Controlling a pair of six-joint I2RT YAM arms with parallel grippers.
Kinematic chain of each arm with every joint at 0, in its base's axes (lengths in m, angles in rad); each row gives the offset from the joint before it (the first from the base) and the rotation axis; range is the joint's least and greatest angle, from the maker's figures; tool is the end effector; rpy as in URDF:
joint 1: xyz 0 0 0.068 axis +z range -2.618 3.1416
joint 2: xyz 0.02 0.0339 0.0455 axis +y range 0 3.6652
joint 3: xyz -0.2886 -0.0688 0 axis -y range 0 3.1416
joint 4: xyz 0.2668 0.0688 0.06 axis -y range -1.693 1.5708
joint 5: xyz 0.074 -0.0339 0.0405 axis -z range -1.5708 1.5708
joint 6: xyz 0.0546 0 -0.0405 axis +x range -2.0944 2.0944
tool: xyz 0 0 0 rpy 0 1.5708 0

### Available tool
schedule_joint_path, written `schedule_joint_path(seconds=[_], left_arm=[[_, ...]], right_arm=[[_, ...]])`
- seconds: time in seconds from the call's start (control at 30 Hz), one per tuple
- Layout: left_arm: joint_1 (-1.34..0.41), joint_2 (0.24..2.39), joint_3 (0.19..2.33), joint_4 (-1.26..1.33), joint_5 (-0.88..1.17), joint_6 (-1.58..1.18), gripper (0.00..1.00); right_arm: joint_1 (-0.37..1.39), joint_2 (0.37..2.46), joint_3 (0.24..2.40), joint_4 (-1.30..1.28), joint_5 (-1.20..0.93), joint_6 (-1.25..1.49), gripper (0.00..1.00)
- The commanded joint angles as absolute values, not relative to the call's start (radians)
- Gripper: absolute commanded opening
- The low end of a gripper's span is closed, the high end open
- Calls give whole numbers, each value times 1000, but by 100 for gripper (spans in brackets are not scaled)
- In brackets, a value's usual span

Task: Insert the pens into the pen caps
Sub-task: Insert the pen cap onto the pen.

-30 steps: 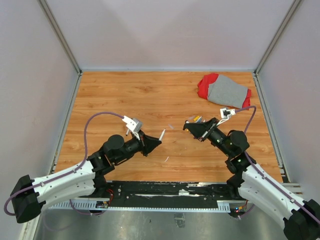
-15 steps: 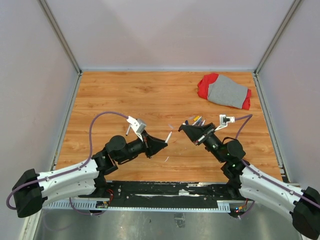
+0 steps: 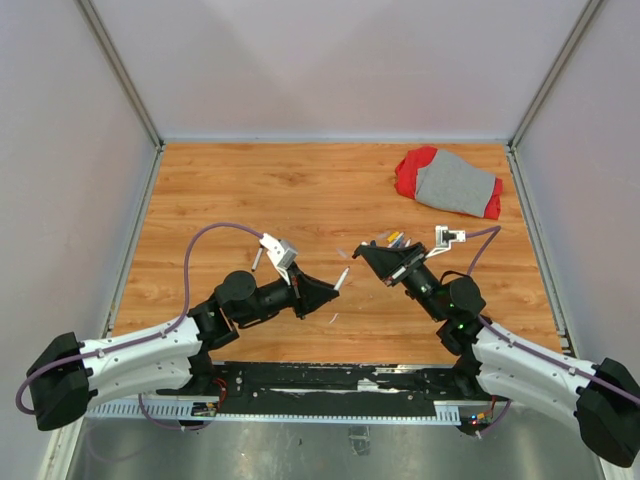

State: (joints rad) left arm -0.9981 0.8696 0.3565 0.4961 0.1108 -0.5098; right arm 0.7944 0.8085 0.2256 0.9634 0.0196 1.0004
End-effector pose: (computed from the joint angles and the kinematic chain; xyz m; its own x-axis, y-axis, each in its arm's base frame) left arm 0.1163 -0.1915 0.2531 -0.4449 -0.2050 -0.8718 0.7769 0.3960 -0.4896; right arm 0.1380 0.1390 0.2732 -0.4491 0.7437 -0.4952 -0.5973 0.1623 0.7854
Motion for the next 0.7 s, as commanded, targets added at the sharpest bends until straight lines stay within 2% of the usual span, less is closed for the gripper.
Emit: schedule_joint_path(seconds=[0.0, 0.67], left_arm=[[-1009, 869, 374, 553, 122, -512, 0], [-1008, 859, 369, 552, 105, -515, 0]], right_arm=[[811, 812, 268, 1042, -20, 1010, 1], [811, 815, 276, 966, -76, 996, 1]])
